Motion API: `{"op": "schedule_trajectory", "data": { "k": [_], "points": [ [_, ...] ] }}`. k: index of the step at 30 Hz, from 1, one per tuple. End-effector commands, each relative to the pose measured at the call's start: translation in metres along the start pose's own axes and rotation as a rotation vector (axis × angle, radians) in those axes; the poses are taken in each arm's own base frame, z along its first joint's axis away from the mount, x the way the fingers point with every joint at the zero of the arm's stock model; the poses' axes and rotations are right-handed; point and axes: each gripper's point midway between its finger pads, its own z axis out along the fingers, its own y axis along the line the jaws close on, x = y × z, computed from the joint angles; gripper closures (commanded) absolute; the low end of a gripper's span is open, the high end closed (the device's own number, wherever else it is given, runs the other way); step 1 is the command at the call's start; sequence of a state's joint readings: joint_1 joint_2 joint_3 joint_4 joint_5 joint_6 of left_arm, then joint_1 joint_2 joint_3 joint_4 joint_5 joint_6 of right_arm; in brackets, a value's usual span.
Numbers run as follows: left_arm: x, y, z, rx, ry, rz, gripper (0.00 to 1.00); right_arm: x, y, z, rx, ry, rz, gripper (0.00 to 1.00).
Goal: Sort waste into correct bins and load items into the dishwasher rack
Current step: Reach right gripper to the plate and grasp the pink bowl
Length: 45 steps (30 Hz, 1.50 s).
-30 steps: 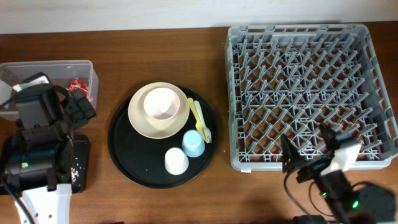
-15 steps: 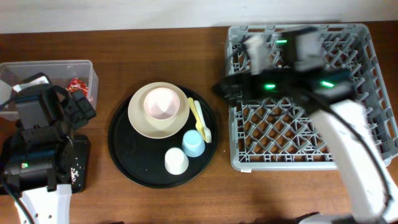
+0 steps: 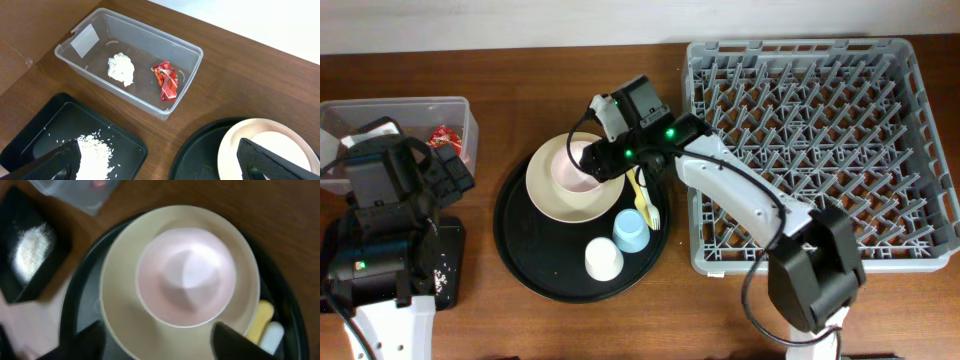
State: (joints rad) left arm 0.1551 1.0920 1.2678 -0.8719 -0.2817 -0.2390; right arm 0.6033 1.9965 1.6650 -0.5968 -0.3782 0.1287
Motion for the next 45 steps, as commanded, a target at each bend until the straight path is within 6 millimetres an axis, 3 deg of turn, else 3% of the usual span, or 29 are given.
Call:
{"op": "schedule_trajectory", "data": {
  "k": [1,8,22,24,25,31,32,35,40,45],
  "points": [
    [-0.003,0.004,-0.002,-0.013,-0.012,-0.009,0.01,0.0,-0.017,0.015,0.068,0.003,0.015,0.45],
    [-0.003,0.004,-0.002,-0.013,-0.012,-0.009,0.01,0.016,-0.043,0.05,0.212,0.035,0.032,0.44],
    [-0.003,0.004,-0.002,-0.013,-0.012,-0.009,0.01,0.027,-0.056,0.084,0.227,0.039,0.057,0.45],
    [-0.003,0.004,-0.002,-0.013,-0.012,-0.009,0.01,0.026,-0.056,0.084,0.226,0.035,0.056,0.55],
    [-0.003,0.004,-0.002,-0.013,-0.012,-0.009,0.01,0.026,-0.056,0.084,0.226,0.036,0.056,0.65],
    [-0.003,0.004,-0.002,-0.013,-0.012,-0.009,0.01,0.029,-0.057,0.084,0.229,0.049,0.06,0.83],
    [-0.003,0.004,-0.002,-0.013,-0.012,-0.009,0.01,0.029,-0.057,0.084,0.229,0.05,0.06,0.94],
    [-0.003,0.004,-0.002,-0.013,-0.012,-0.009,0.01,0.028,-0.054,0.084,0.212,0.048,0.059,0.96],
    [-0.003,0.004,-0.002,-0.013,-0.012,-0.009,0.01,-0.014,-0.033,0.047,0.191,-0.065,0.029,0.96],
    [-0.003,0.004,-0.002,-0.013,-0.012,-0.009,0.01,-0.069,0.011,-0.035,0.13,-0.245,-0.022,0.96]
  ]
}}
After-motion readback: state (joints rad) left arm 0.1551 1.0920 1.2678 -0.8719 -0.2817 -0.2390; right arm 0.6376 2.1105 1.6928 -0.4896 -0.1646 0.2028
